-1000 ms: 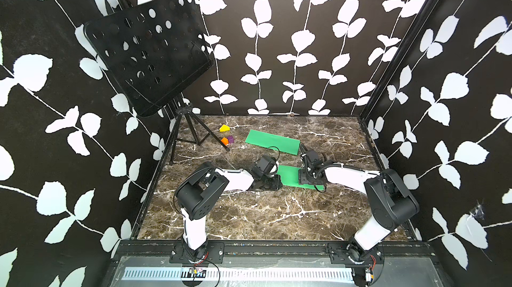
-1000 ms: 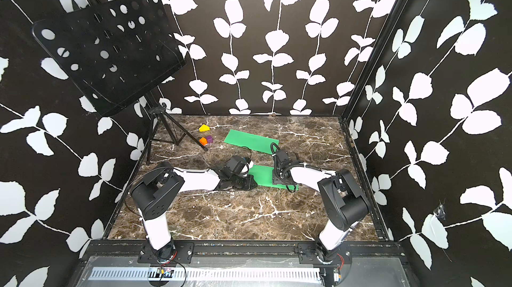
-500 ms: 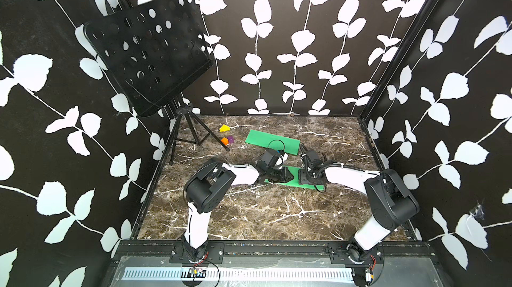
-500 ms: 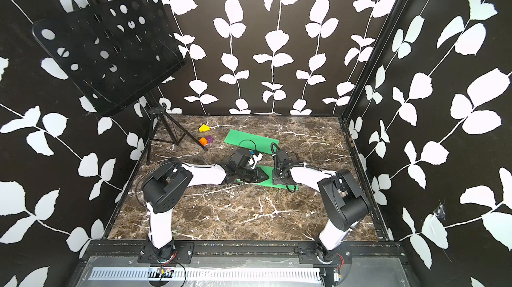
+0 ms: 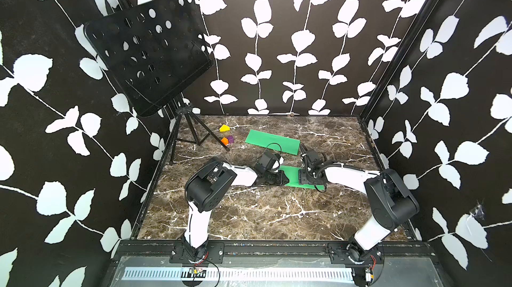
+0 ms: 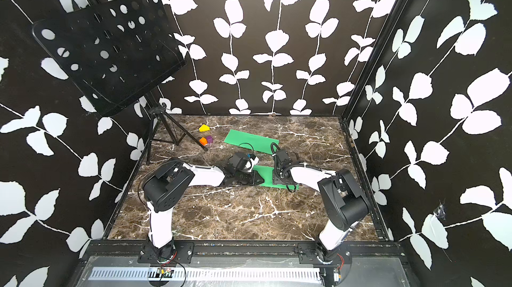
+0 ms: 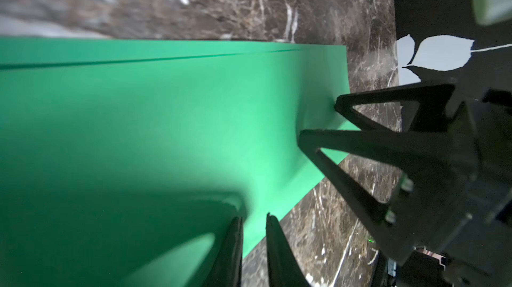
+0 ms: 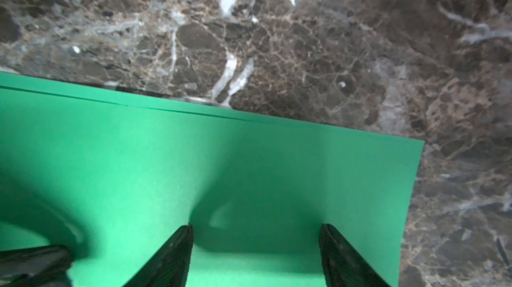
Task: Fold the rectangular paper in half along the long edge
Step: Fold the paper at the center of the board.
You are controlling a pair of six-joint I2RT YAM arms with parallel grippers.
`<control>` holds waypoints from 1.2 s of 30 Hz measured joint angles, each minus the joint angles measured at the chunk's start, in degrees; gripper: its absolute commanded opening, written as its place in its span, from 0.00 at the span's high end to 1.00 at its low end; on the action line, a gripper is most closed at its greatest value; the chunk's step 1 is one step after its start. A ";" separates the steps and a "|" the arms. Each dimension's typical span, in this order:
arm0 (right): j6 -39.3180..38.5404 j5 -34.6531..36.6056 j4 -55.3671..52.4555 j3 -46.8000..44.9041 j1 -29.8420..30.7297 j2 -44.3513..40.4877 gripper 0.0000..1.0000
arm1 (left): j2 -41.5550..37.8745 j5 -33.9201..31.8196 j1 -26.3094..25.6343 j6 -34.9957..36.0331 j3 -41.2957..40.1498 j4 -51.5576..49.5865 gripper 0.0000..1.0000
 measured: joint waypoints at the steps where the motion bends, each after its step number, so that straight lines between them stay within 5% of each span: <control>1: 0.00 0.00 0.00 0.02 0.00 0.02 0.28 | -0.68 -0.22 0.33 0.20 -0.85 -0.07 0.80; 36: 0.00 0.02 -0.72 0.63 -0.02 0.44 0.28 | -12.48 -3.50 10.14 4.33 -14.73 -1.68 0.80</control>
